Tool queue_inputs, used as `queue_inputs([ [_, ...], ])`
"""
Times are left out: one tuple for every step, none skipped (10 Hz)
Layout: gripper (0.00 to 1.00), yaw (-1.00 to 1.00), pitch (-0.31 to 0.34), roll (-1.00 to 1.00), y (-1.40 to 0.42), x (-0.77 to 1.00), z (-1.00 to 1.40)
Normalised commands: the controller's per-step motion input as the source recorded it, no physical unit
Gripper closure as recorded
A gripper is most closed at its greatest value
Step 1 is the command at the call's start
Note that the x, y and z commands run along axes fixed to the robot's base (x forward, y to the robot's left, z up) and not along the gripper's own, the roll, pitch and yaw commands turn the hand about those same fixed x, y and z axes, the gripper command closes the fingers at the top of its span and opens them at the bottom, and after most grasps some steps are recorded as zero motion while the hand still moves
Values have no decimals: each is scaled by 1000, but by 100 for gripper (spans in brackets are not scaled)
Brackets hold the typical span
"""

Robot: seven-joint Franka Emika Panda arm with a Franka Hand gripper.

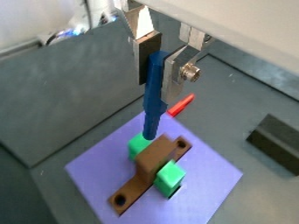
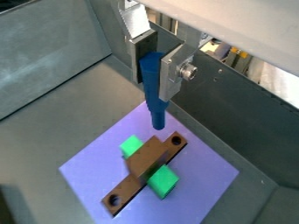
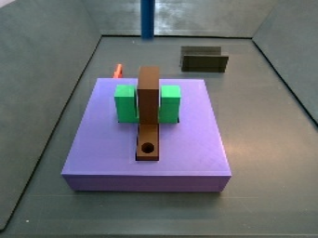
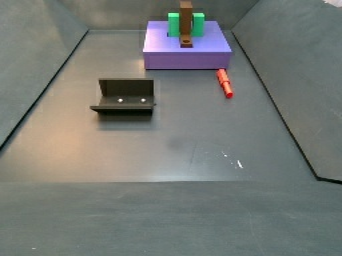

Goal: Pick up the blue object. Move up. Place the blue object on the fixture. Regrasp the blue object. Move to above the board. Insert the blue object.
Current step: Insert the blue object.

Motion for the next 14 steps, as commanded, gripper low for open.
queue_inputs([
  [100, 163, -133, 227, -789, 0, -760],
  [100, 151, -76, 197, -749, 0, -874],
  [100, 131, -41, 236, -697, 0, -869],
  [100, 149, -31, 266, -580, -26, -826],
  [100, 169, -51, 330, -431, -31, -683],
  [100, 214, -83, 283, -354, -17, -720],
  [100, 171, -107, 229, -246, 0, -771],
  [100, 120, -51, 239, -6, 151, -703],
  [100, 94, -6, 190, 0, 174, -529],
  [100, 54, 0, 151, 46, 163, -383],
  [100, 0, 0, 56, 0, 197, -306],
  [100, 0, -26, 0, -9, 97, -266],
  [100, 0, -34, 20, -23, 11, -314],
  [100, 0, -13, 37, -14, 0, -334],
])
